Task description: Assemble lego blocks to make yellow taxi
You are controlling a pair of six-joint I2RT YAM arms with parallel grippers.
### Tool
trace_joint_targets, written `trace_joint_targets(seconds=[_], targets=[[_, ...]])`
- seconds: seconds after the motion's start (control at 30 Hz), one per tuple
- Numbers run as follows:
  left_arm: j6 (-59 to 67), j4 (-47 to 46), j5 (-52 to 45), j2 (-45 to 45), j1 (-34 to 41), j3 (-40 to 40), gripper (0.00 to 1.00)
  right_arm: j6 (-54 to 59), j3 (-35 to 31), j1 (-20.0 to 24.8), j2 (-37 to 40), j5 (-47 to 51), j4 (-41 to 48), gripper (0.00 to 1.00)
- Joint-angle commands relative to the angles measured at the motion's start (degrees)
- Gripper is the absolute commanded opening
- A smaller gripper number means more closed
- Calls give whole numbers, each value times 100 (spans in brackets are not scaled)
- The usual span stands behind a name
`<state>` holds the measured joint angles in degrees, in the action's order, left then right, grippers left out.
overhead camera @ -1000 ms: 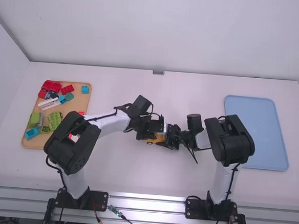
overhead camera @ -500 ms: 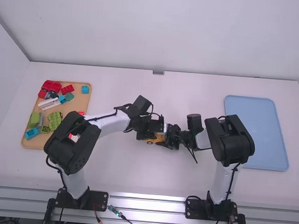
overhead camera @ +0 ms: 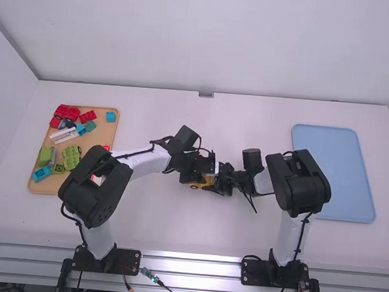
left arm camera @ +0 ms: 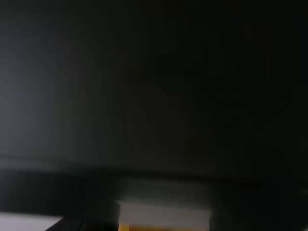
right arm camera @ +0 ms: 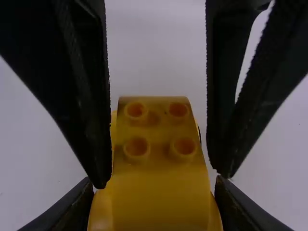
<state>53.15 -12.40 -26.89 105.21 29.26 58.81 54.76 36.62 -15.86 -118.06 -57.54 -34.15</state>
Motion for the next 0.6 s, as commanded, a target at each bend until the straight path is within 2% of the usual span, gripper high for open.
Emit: trace_joint_targets(seconds=[0.0,0.03,0.17,0.57], targets=[[-70,-2,103,77,109,-111,52,81,-63,-136,-108,343,88,21],[-79,2,26,77,55,-111,56,83,-66,-133,-111,339,88,21],[52,-52,-304,56,-101,-111,59,81,-66,-133,-111,354,90,21],[369,-302,-723,-93,-356,-111,62,81,-63,-133,-108,358,90,21]])
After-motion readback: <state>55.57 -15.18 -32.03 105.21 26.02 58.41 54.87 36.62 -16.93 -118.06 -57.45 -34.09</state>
